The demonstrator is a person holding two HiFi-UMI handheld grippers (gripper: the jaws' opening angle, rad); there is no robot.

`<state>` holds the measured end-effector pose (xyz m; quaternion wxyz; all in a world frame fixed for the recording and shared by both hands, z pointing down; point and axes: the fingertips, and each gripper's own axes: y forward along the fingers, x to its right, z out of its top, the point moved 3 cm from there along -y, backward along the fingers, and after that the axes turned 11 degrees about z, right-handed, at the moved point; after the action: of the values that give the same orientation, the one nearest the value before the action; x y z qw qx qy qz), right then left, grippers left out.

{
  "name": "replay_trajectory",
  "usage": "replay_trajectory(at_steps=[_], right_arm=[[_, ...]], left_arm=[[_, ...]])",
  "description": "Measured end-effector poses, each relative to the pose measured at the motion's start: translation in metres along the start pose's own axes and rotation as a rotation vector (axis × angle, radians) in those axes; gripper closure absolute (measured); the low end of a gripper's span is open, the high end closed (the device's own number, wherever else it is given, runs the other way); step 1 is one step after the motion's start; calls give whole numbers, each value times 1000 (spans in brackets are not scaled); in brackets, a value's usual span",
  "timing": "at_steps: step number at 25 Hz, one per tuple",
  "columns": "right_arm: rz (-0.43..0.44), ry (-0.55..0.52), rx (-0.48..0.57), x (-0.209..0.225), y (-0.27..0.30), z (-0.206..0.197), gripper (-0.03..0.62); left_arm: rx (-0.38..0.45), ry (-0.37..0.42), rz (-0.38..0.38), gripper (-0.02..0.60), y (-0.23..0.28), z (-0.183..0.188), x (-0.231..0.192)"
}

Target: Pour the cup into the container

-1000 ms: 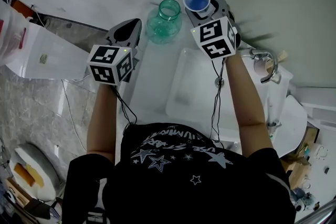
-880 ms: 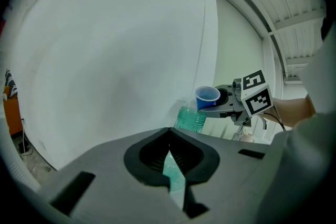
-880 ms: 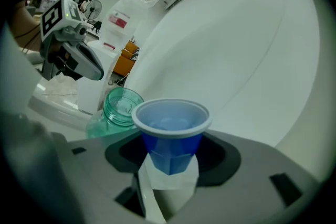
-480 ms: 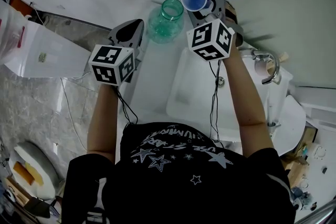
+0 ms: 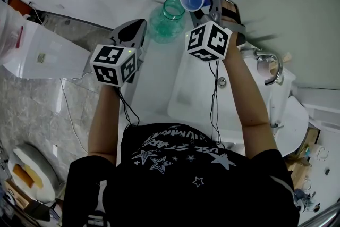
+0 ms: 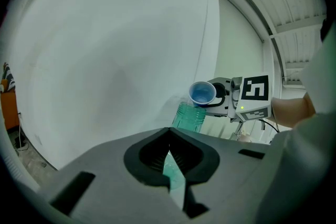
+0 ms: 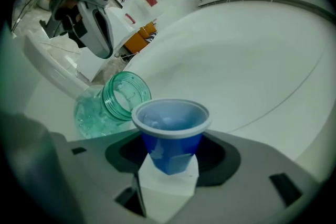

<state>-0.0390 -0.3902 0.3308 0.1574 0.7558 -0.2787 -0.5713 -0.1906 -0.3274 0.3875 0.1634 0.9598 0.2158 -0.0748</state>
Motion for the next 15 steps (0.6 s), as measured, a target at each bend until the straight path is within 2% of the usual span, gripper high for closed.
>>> replay_trajectory(at_steps=[15], right_arm=[[-68,-120,-57,-1,1,1,336]], left_arm=[[2,-17,-2,572,-5,-6,-1]])
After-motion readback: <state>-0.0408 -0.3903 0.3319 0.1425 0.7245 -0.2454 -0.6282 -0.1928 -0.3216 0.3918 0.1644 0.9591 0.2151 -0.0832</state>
